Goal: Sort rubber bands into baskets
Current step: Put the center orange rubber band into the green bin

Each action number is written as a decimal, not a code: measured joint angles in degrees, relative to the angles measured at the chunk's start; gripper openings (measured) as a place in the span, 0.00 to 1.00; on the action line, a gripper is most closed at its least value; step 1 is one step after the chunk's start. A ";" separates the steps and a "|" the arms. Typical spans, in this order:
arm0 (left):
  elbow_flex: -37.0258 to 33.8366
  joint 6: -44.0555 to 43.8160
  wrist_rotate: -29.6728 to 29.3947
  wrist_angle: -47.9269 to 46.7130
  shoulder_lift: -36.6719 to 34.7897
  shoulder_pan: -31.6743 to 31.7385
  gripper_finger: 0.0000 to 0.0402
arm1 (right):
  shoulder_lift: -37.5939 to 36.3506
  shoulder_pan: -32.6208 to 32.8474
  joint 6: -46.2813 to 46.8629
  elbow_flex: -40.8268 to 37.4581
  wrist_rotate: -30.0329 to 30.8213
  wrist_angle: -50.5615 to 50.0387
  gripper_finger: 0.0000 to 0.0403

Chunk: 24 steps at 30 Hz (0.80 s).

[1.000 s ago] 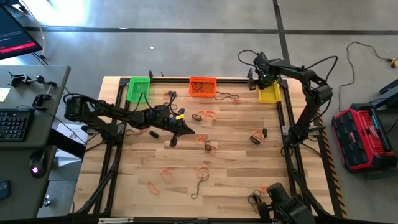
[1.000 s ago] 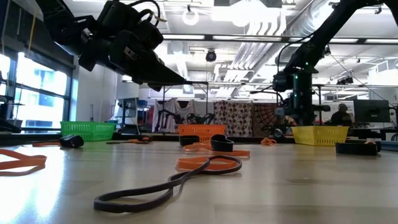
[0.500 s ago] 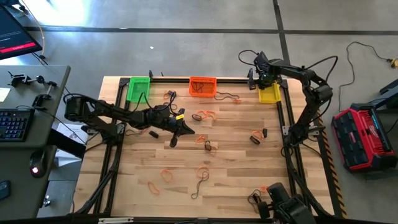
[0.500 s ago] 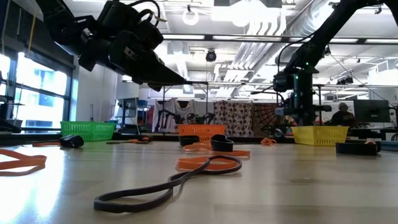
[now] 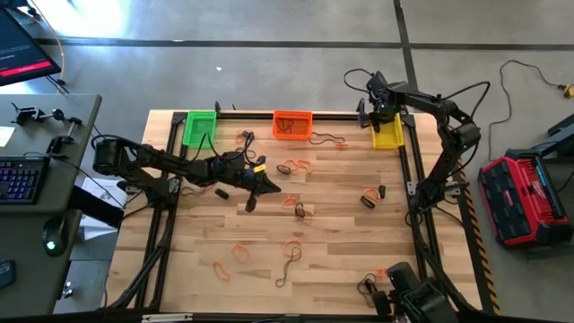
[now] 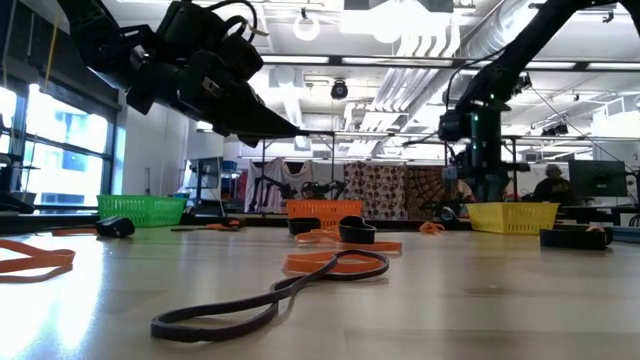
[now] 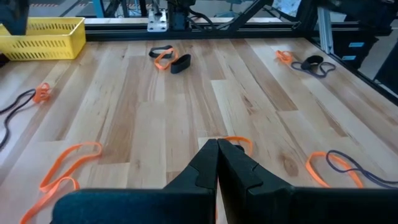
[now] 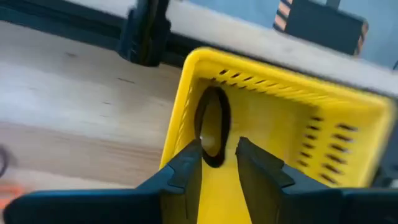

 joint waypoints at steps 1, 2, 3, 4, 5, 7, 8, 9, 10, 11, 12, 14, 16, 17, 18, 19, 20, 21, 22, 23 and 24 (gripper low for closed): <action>0.00 -0.04 0.00 0.01 0.00 -0.01 0.00 | -0.58 0.02 -0.64 0.82 0.23 -0.86 0.21; 0.00 -0.12 0.00 0.01 0.00 -0.01 0.00 | -1.29 0.15 -1.49 1.50 0.29 -1.45 0.20; 0.00 -0.16 -0.02 0.00 0.00 -0.01 0.00 | -2.12 0.40 -2.14 1.93 0.33 -1.96 0.18; 0.00 -0.18 -0.03 -0.01 0.00 -0.01 0.00 | -3.15 0.65 -3.01 2.06 0.33 -2.32 0.15; 0.00 -0.18 -0.08 0.01 0.00 -0.01 0.00 | -4.24 1.02 -3.87 2.03 0.31 -2.37 0.12; 0.00 -0.18 -0.15 0.00 0.00 0.01 0.00 | -7.10 1.97 -5.23 1.19 0.31 -1.45 0.04; 0.00 -0.18 -0.22 0.00 0.00 -0.01 0.00 | -8.67 2.47 -5.56 0.37 0.31 -0.83 0.02; 0.00 -0.18 -0.24 0.00 0.00 -0.01 0.00 | -10.24 3.05 -5.82 -0.62 0.31 0.09 0.02; 0.00 -0.18 -0.44 0.00 0.00 -0.01 0.00 | -11.84 3.73 -5.92 -1.76 0.31 1.21 0.02; 0.00 -0.18 -0.82 -0.01 0.00 -0.01 0.00 | -13.63 4.42 -5.93 -3.10 0.30 2.47 0.02; 0.00 -0.18 -0.94 -0.02 0.00 -0.01 0.00 | -15.46 5.17 -5.87 -4.55 0.30 3.79 0.02; 0.00 -0.16 -1.11 -0.02 0.00 0.01 0.00 | -19.28 6.83 -5.34 -7.96 -0.38 7.00 0.01; 0.00 -0.16 -1.11 -0.02 0.00 0.00 0.00 | -22.79 8.70 -4.51 -11.67 -1.84 9.76 0.01; 0.00 -0.16 -1.11 -0.04 0.00 -0.01 0.00 | -24.63 9.71 -3.66 -13.49 -2.46 10.77 0.01; 0.00 -0.16 -1.11 -0.02 0.00 0.01 0.00 | -26.44 10.84 -2.70 -15.21 -3.08 11.90 0.00; 0.00 -0.14 -1.09 -0.02 0.00 -0.01 0.00 | -28.35 12.22 -1.77 -16.91 -3.14 12.96 0.00; 0.00 -0.16 -1.09 -0.04 0.00 -0.01 0.00 | -30.12 13.69 -0.75 -18.58 -3.12 13.94 0.00; 0.00 -0.16 -1.10 -0.04 0.00 0.01 0.00 | -31.88 15.30 0.26 -20.20 -3.12 14.66 0.00; 0.00 -0.14 -1.09 -0.04 0.00 0.01 0.00 | -33.67 17.11 1.40 -21.80 -3.14 15.35 0.00; 0.00 -0.15 -1.10 -0.04 0.00 0.01 0.00 | -35.42 18.93 2.62 -23.26 -3.08 15.98 0.00; 0.00 -0.16 -1.09 -0.05 0.00 0.01 0.00 | -37.16 20.85 3.90 -24.62 -2.85 16.72 0.00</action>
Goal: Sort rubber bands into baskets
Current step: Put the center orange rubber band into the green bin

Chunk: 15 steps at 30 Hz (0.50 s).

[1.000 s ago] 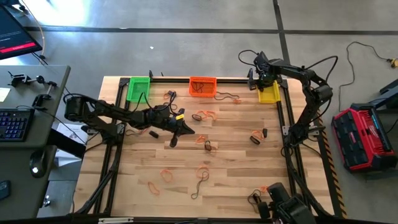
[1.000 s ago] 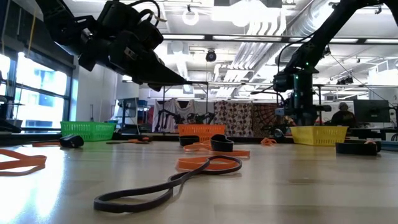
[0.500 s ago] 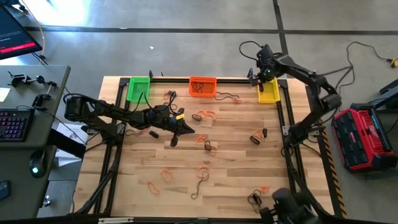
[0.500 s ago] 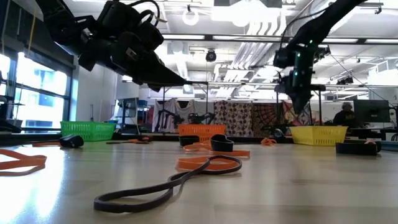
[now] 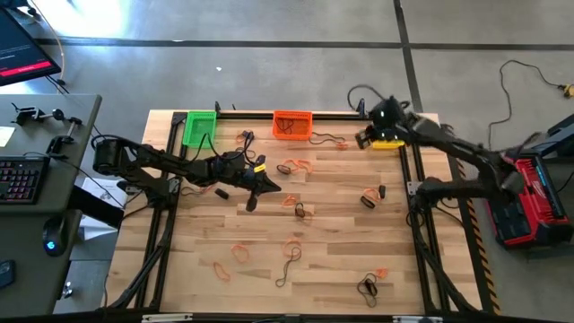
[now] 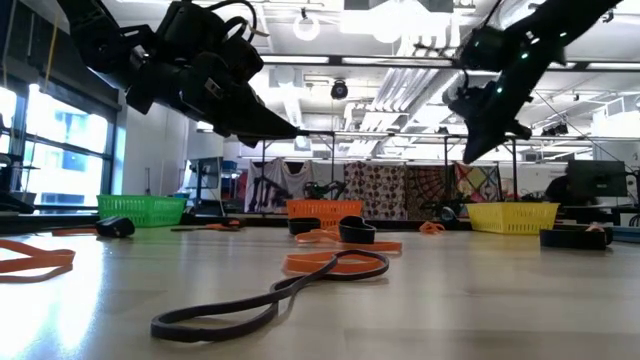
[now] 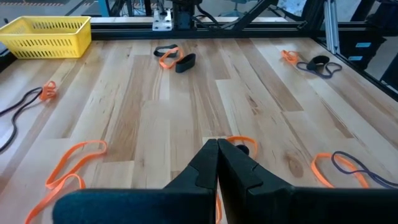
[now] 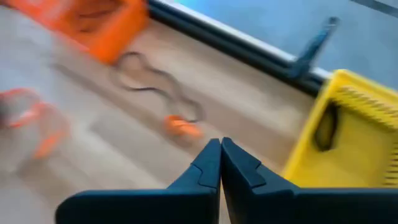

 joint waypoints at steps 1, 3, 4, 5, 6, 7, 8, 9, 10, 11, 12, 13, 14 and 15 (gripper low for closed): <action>0.00 0.00 0.00 0.01 0.00 -0.02 0.00 | -1.67 2.03 1.02 -1.32 0.21 0.86 0.00; 0.00 -0.02 0.00 -0.01 0.00 0.00 0.00 | -4.79 5.99 3.25 -3.64 0.85 1.48 0.00; 0.00 -0.02 0.00 -0.03 0.00 0.00 0.00 | -6.15 8.15 4.56 -4.59 1.58 1.57 0.00; 0.00 -0.02 0.00 -0.06 0.00 -0.02 0.00 | -7.41 10.36 5.89 -5.35 2.60 1.60 0.00; 0.00 -0.24 0.00 -0.06 0.00 0.00 0.00 | -8.50 12.51 7.06 -5.95 3.76 1.59 0.00; 0.00 -0.43 0.00 -0.06 0.00 -0.02 0.00 | -9.43 14.73 8.15 -6.50 5.02 1.57 0.00; 0.00 -0.47 0.00 -0.06 0.00 0.00 0.00 | -10.18 16.94 9.23 -6.95 6.22 1.51 0.00; 0.00 -0.55 0.02 -0.08 0.00 0.00 0.00 | -10.69 19.13 10.30 -7.27 7.28 1.49 0.00; 0.00 -0.78 0.01 -0.12 0.00 -0.02 0.00 | -11.08 21.31 11.41 -7.51 8.24 1.62 0.00; 0.00 -0.90 0.02 -0.24 0.00 -0.02 0.00 | -11.31 23.47 12.42 -7.74 9.31 1.76 0.00; 0.00 -0.90 0.02 -0.28 0.00 0.00 0.00 | -11.34 25.60 13.33 -7.77 10.49 1.65 0.00; 0.00 -0.90 0.02 -0.35 0.00 -0.01 0.00 | -11.30 27.70 14.11 -7.79 11.62 1.64 0.00; 0.00 -0.92 0.02 -0.42 0.00 -0.01 0.00 | -11.21 29.78 15.11 -7.79 12.66 1.68 0.00; 0.00 -1.04 0.02 -0.45 0.00 0.00 0.00 | -11.21 31.81 15.71 -7.79 13.59 1.78 0.00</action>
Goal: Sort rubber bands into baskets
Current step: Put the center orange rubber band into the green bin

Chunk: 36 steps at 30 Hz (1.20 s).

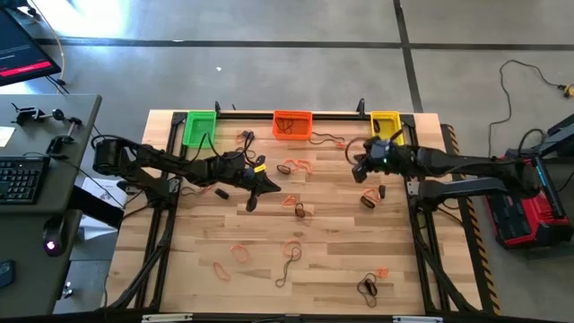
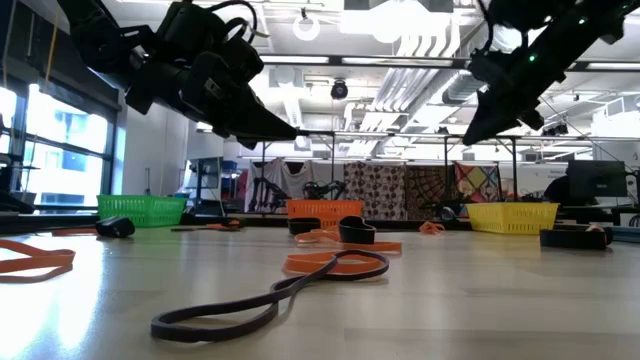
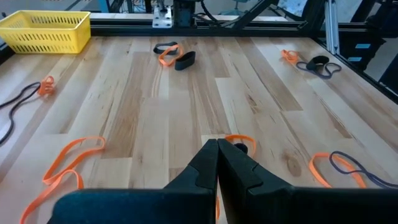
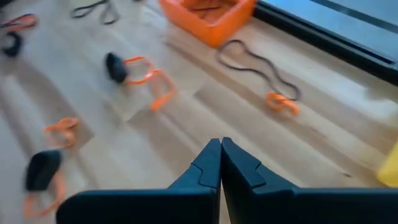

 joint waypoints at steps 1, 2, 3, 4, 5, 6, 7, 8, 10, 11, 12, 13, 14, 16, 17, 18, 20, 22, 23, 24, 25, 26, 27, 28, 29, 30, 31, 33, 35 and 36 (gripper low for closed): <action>0.00 -0.07 0.00 -0.02 0.00 0.00 0.00 | 0.00 2.06 0.88 0.00 0.84 0.11 0.00; 0.00 -0.25 0.00 -0.02 0.00 -0.01 0.00 | 0.00 4.03 1.80 0.00 1.88 0.16 0.00; 0.00 -0.27 0.00 0.00 0.00 -0.02 0.00 | 0.00 6.01 2.63 0.00 2.73 0.14 0.00; 0.00 -0.27 0.00 -0.02 0.00 -0.02 0.00 | 0.00 7.84 3.44 0.00 3.58 0.15 0.00; 0.00 -0.27 0.00 -0.01 0.00 0.00 0.00 | 0.00 9.73 4.04 0.00 4.49 0.14 0.00; 0.00 -0.27 0.00 -0.01 0.00 -0.01 0.00 | 0.00 11.47 4.61 0.00 5.15 0.14 0.00; 0.00 -0.27 0.00 0.00 0.00 -0.01 0.00 | 0.00 13.21 5.12 0.00 5.87 0.14 0.00; 0.00 -0.27 0.00 0.00 0.00 -0.02 0.00 | 0.00 14.89 5.68 0.00 6.34 0.15 0.00; 0.00 -0.27 0.00 -0.02 0.00 -0.02 0.00 | 0.02 18.06 7.04 0.00 7.43 0.19 0.00; 0.00 -0.27 0.00 -0.02 0.00 0.00 0.00 | 0.02 19.56 7.67 0.00 7.72 0.24 0.00; 0.00 -0.28 0.00 -0.18 0.00 -0.02 0.00 | 0.02 21.04 8.53 0.00 7.95 0.31 0.00; 0.00 -0.27 0.00 -0.47 0.00 0.00 0.00 | 0.03 22.47 9.20 0.00 8.14 0.44 0.00; 0.00 -0.27 0.00 -0.76 0.00 -0.01 0.00 | 0.08 23.88 9.74 0.00 8.39 0.66 0.00; 0.00 -0.27 0.00 -1.24 0.00 0.00 0.00 | 0.62 26.69 10.16 0.00 9.50 1.45 0.00; 0.00 -0.27 0.00 -1.41 0.00 -0.02 0.00 | 1.09 27.99 10.13 0.00 10.17 2.03 0.00; 0.00 -0.27 0.00 -1.53 0.00 -0.01 0.00 | 1.70 29.10 10.09 0.00 10.73 2.70 0.00; 0.00 -0.27 0.00 -1.72 0.00 -0.02 0.00 | 3.31 31.01 10.10 0.00 11.22 3.98 0.00; 0.00 -0.29 0.01 -1.84 0.00 -0.02 0.00 | 5.19 32.61 10.55 0.00 11.27 4.79 0.00; 0.00 -0.29 0.02 -2.03 0.00 -0.04 0.00 | 6.17 33.34 11.17 0.00 11.29 5.25 0.00; 0.00 -0.29 0.00 -2.24 0.00 -0.14 0.00 | 7.23 34.02 11.55 0.00 11.29 5.43 0.00; 0.00 -0.29 0.00 -2.53 0.00 -0.28 0.00 | 8.30 34.63 12.16 0.00 11.27 5.53 0.00; 0.00 -0.29 0.01 -2.82 0.00 -0.51 0.00 | 9.35 35.21 12.77 0.00 11.25 5.89 0.00; 0.00 -0.28 0.02 -2.99 0.00 -0.83 0.00 | 10.33 35.75 13.20 0.00 11.25 6.52 0.00; 0.00 -0.02 0.02 -3.09 0.00 -1.23 0.00 | 11.23 36.22 13.44 0.00 11.25 6.95 0.00; 0.04 0.61 0.02 -3.43 0.00 -1.68 0.00 | 12.18 36.65 13.54 0.00 11.25 7.31 0.00; 0.04 1.41 0.02 -3.86 0.00 -2.20 0.00 | 13.04 36.97 13.55 0.00 11.23 7.80 0.00; 0.04 2.15 0.02 -4.28 0.00 -2.75 0.00 | 13.75 37.20 13.55 0.00 11.21 8.32 0.00; 0.04 2.91 -0.02 -4.48 0.00 -3.84 0.00 | 14.84 37.45 13.55 0.00 11.20 9.13 0.00; 0.04 3.03 -1.05 -4.75 0.00 -5.15 0.01 | 15.76 37.43 13.55 0.00 11.16 9.90 0.00; 0.04 2.99 -2.25 -5.09 0.00 -5.83 0.02 | 16.01 37.43 13.55 0.00 11.14 9.97 0.00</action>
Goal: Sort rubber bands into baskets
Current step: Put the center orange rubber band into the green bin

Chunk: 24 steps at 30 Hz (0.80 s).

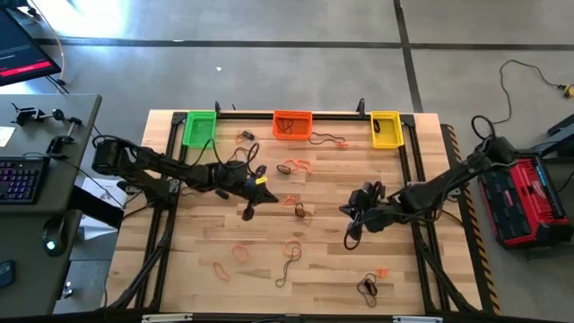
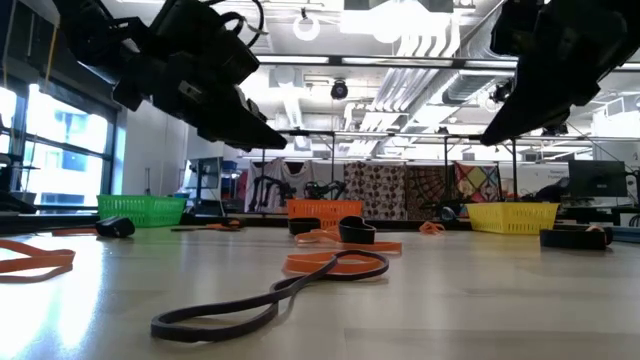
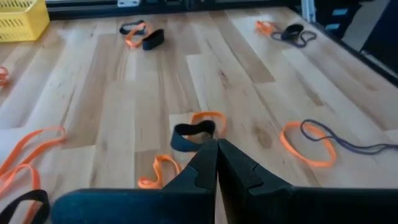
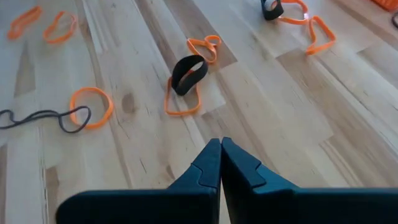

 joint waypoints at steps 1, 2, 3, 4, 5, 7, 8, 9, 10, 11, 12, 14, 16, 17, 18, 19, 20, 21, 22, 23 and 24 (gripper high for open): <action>0.00 -0.15 -1.58 -0.35 0.00 -0.76 0.03 | 0.16 -0.02 0.00 0.00 0.00 0.13 0.00; 0.00 -0.22 -3.28 -0.67 0.00 -1.48 0.04 | 0.21 -0.08 0.00 0.00 0.00 0.16 0.00; 0.00 -0.22 -5.01 -1.10 0.00 -2.22 0.05 | 0.23 -0.17 -0.02 0.01 0.00 0.11 0.00; 0.00 -0.24 -6.46 -1.64 0.00 -3.00 0.07 | 0.23 -0.21 -0.02 0.00 0.00 0.15 0.00; 0.00 -0.22 -7.91 -2.10 0.00 -3.71 0.08 | 0.23 -0.33 -0.04 0.00 0.11 0.15 0.00; 0.00 -0.24 -9.71 -2.35 0.00 -5.14 0.12 | 0.23 -0.40 -0.22 0.00 0.15 0.14 0.01; 0.00 -0.24 -10.29 -2.24 0.00 -5.76 0.14 | 0.23 -0.45 -0.34 0.02 0.16 0.15 0.03; 0.00 -0.24 -10.91 -2.18 0.00 -6.34 0.15 | 0.23 -0.51 -0.36 0.02 0.22 0.15 0.04; 0.00 -0.24 -11.57 -2.20 0.00 -6.84 0.17 | 0.23 -0.57 -0.44 0.02 0.52 0.15 0.06; 0.00 -0.28 -12.14 -2.21 0.00 -7.23 0.19 | 0.23 -0.57 -0.49 0.02 0.85 0.16 0.08; 0.00 -0.43 -12.82 -2.20 -0.02 -7.53 0.20 | 0.23 -0.57 -0.50 0.02 1.18 0.23 0.10; 0.00 -1.10 -13.83 -2.19 0.00 -7.90 0.22 | 0.23 -0.82 -0.58 0.02 1.89 0.72 0.15; 0.00 -1.78 -15.28 -2.19 0.00 -8.01 0.24 | 0.23 -1.33 -1.26 0.02 1.96 1.30 0.19; 0.00 -1.81 -16.00 -2.19 0.00 -7.97 0.25 | 0.23 -1.62 -1.95 0.02 1.98 1.88 0.21; 0.00 -1.79 -16.49 -2.19 0.00 -7.91 0.25 | 0.23 -1.92 -2.81 0.02 1.96 2.60 0.23; 0.00 -1.81 -16.68 -2.20 0.00 -7.74 0.26 | 0.26 -2.32 -3.96 0.02 1.90 3.42 0.24; 0.00 -1.95 -16.71 -2.21 0.00 -7.58 0.26 | 0.44 -2.73 -4.90 0.03 1.83 4.36 0.25; 0.00 -2.09 -16.77 -2.19 0.00 -7.40 0.26 | 0.53 -3.15 -5.86 0.04 1.69 5.29 0.26; 0.00 -2.73 -16.83 -2.17 0.06 -7.18 0.26 | 0.78 -3.57 -7.04 0.04 1.30 5.92 0.26; 0.00 -3.50 -16.83 -1.68 0.43 -6.91 0.26 | 1.28 -4.07 -8.36 0.04 1.08 6.97 0.25; 0.04 -4.38 -16.83 -1.43 0.86 -6.63 0.26 | 1.91 -4.61 -9.74 0.07 0.95 8.13 0.24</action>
